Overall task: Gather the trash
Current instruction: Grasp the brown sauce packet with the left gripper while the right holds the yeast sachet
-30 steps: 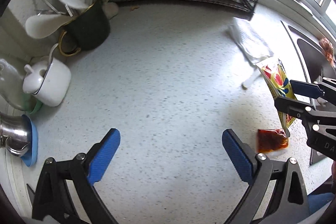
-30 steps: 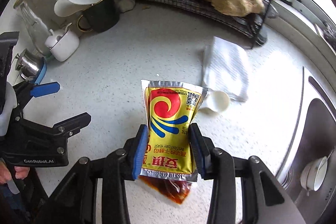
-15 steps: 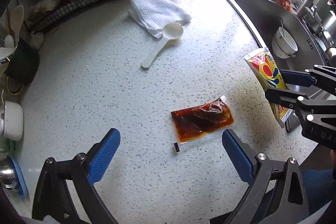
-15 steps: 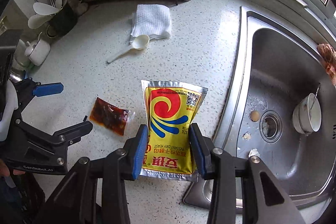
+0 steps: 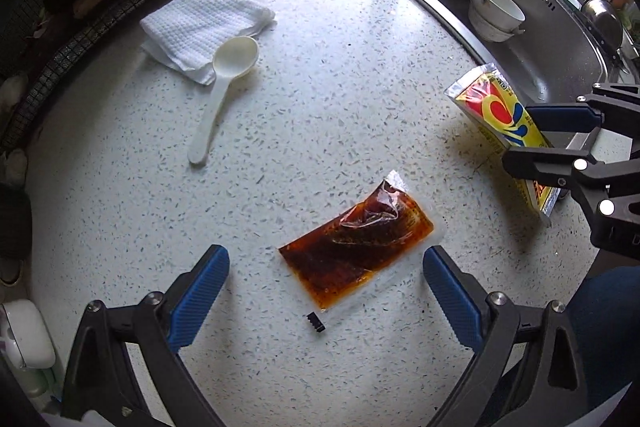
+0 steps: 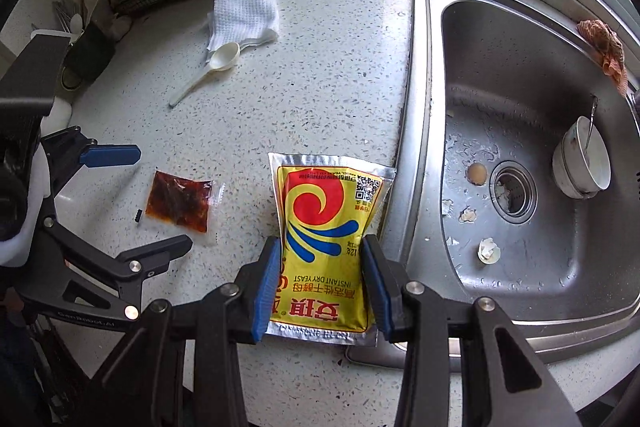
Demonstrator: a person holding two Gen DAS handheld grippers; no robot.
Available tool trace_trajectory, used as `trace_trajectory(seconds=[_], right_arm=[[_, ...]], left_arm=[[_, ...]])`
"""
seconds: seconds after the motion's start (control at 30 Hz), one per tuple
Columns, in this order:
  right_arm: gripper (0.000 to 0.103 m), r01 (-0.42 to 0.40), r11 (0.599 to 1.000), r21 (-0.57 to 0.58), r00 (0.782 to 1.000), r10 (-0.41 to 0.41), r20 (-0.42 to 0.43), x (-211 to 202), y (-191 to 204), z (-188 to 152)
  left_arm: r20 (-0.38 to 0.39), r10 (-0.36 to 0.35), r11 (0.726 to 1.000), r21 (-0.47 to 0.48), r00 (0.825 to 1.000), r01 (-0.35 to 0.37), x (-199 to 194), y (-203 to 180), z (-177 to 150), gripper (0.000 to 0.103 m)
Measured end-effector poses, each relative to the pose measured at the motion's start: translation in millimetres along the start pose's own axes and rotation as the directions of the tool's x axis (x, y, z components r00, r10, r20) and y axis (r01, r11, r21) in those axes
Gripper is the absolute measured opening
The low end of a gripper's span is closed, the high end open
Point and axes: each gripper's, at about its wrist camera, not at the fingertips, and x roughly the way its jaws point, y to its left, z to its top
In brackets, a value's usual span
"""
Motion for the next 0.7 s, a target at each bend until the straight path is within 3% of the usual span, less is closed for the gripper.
trace_trajectory(seconds=[0.2,0.3,0.4,0.43,0.57,0.7], right_arm=[[0.039,0.000,1.000,0.015,1.000,0.001,-0.010,1,4,4],[0.039,0.009,1.000,0.009,1.000,-0.009,-0.015,-1,4,5],[0.039,0.006,1.000,0.008,1.000,-0.006,-0.016,-2,2,4],[0.039,0.004,1.000,0.007,1.000,-0.004,-0.019,-3,2,3],[0.039,-0.018,1.000,0.008,1.000,0.018,-0.017,-5,-2,1],[0.039,-0.044,0.999,0.006,0.999,0.044,0.005,-10,-7,-1]], left_arm=[[0.027,-0.049,0.998,0.042,0.998,0.048,3,3,4,0.097],[0.030,-0.044,0.996,0.082,0.999,0.041,2,-5,2,0.088],[0.040,-0.070,0.991,0.116,0.997,0.065,-4,-17,1,0.061],[0.050,-0.072,0.991,0.118,0.996,0.066,-7,-19,0,0.047],[0.081,-0.087,0.996,0.031,0.993,0.084,-13,-17,-2,0.017],[0.082,-0.080,0.991,-0.101,0.993,0.088,-14,-16,-5,0.008]])
